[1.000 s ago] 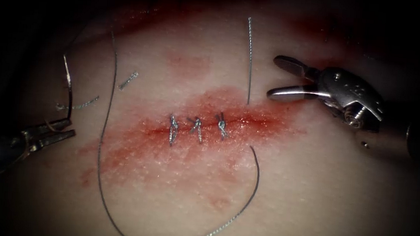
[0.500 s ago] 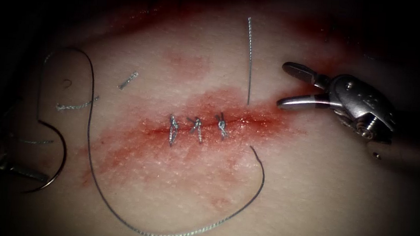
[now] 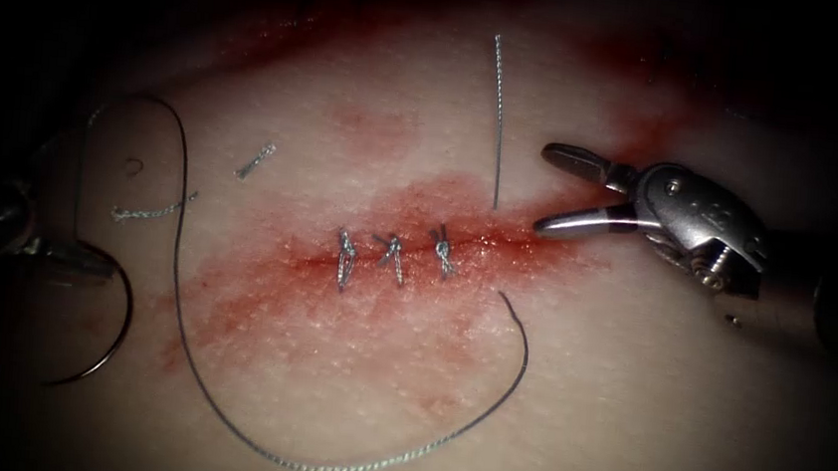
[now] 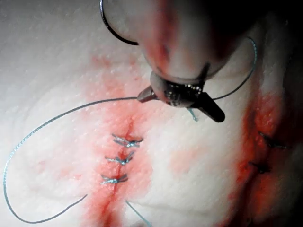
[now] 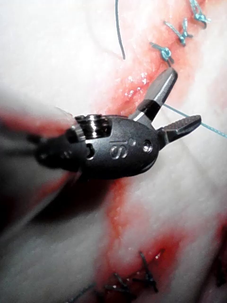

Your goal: Wound Closure

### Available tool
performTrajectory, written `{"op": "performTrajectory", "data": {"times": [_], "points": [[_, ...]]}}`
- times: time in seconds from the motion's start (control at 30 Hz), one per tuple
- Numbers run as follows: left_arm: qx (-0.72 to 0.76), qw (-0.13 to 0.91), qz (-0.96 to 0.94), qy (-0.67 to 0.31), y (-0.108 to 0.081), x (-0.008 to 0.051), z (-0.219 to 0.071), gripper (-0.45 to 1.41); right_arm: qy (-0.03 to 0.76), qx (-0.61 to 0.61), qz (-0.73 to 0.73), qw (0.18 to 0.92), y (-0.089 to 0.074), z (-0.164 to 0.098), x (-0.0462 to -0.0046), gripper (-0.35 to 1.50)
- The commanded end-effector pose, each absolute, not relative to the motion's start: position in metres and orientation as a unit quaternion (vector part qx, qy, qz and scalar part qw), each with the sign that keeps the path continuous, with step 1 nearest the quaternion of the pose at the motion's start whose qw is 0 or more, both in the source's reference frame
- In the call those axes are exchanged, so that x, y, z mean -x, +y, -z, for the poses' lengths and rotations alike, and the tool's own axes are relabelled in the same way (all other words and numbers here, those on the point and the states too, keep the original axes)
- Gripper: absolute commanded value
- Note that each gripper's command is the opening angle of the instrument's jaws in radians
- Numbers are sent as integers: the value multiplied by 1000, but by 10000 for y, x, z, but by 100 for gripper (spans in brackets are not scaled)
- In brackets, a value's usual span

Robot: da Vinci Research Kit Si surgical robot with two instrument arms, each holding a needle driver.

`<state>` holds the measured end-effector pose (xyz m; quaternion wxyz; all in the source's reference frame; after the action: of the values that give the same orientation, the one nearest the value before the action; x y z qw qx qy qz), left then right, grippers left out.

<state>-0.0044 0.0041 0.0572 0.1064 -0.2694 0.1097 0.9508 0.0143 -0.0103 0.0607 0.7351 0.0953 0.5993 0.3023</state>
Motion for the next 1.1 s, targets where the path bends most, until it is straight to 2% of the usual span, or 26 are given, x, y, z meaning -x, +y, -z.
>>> {"op": "performTrajectory", "data": {"times": [0.03,0.27,0.6,0.77,0.97,1.1], "points": [[261,94,-953,119,43,49,-585,115,600,-96,-302,734,-105,-612,-150,108],[248,19,-956,155,54,51,-626,111,600,-96,-302,734,-104,-612,-149,108],[236,-128,-952,145,22,76,-644,106,599,-97,-302,735,-104,-612,-149,106],[253,-155,-945,137,13,85,-646,106,599,-97,-302,735,-104,-613,-149,104],[281,-196,-930,135,9,96,-648,98,600,-94,-300,735,-104,-613,-149,103],[291,-220,-921,139,9,99,-652,84,601,-94,-299,735,-105,-613,-149,103]]}}
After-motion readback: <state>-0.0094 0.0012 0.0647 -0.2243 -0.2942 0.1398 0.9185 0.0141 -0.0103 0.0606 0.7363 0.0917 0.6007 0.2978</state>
